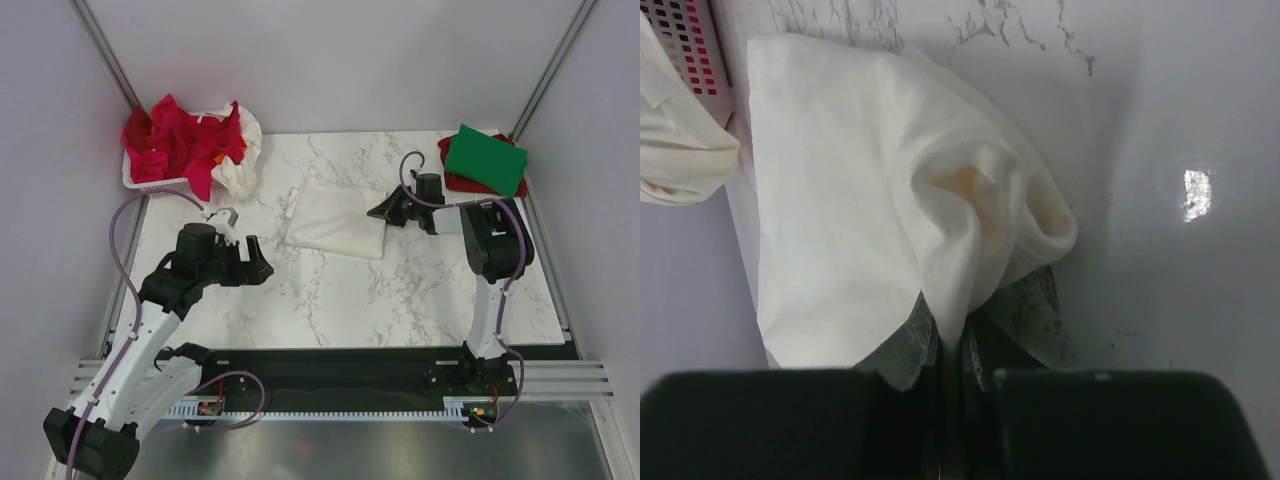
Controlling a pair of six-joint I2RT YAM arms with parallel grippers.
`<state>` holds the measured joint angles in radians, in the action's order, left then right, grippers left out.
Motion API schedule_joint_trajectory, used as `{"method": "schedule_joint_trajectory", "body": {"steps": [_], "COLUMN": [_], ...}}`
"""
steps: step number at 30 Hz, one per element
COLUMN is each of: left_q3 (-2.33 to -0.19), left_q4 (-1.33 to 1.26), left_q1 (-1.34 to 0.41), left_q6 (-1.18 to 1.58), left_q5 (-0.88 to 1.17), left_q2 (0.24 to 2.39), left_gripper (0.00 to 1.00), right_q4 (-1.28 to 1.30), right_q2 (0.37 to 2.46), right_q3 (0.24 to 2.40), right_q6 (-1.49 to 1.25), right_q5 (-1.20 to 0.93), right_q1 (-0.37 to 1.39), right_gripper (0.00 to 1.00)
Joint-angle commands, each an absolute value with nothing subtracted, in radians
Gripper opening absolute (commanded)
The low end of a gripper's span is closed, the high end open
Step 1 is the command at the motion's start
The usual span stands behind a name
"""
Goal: Fold and stack the t-shirts
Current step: Neatly place the folded tshirt to the corner
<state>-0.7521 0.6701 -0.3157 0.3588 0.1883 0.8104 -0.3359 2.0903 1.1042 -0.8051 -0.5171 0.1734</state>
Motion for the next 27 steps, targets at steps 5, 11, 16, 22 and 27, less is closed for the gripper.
{"method": "schedule_joint_trajectory", "body": {"steps": [5, 11, 16, 22, 27], "left_q3": [-0.736, -0.706, -0.680, -0.673, -0.676], "left_q4": [0.607, 0.603, 0.600, 0.592, 0.591], "left_q1": [-0.313, -0.314, -0.314, -0.314, -0.314], "left_q6": [0.403, 0.429, 0.463, 0.477, 0.474], "left_q5": [0.184, 0.184, 0.167, 0.158, 0.178], "left_q2": [0.666, 0.580, 0.477, 0.518, 0.537], "left_gripper": [1.00, 1.00, 1.00, 1.00, 1.00], "right_q4": [-0.240, 0.024, 0.156, 0.288, 0.382], "right_q2": [2.050, 2.049, 2.134, 2.219, 2.263], "right_q3": [1.155, 1.434, 1.693, 1.939, 2.106], "right_q6": [-0.808, -0.718, -0.680, -0.643, -0.629], "right_q5": [-0.551, -0.525, -0.526, -0.502, -0.459], "right_q1": [0.164, 0.130, 0.098, 0.072, 0.049], "right_gripper": [0.00, 0.00, 0.00, 0.00, 0.00]}}
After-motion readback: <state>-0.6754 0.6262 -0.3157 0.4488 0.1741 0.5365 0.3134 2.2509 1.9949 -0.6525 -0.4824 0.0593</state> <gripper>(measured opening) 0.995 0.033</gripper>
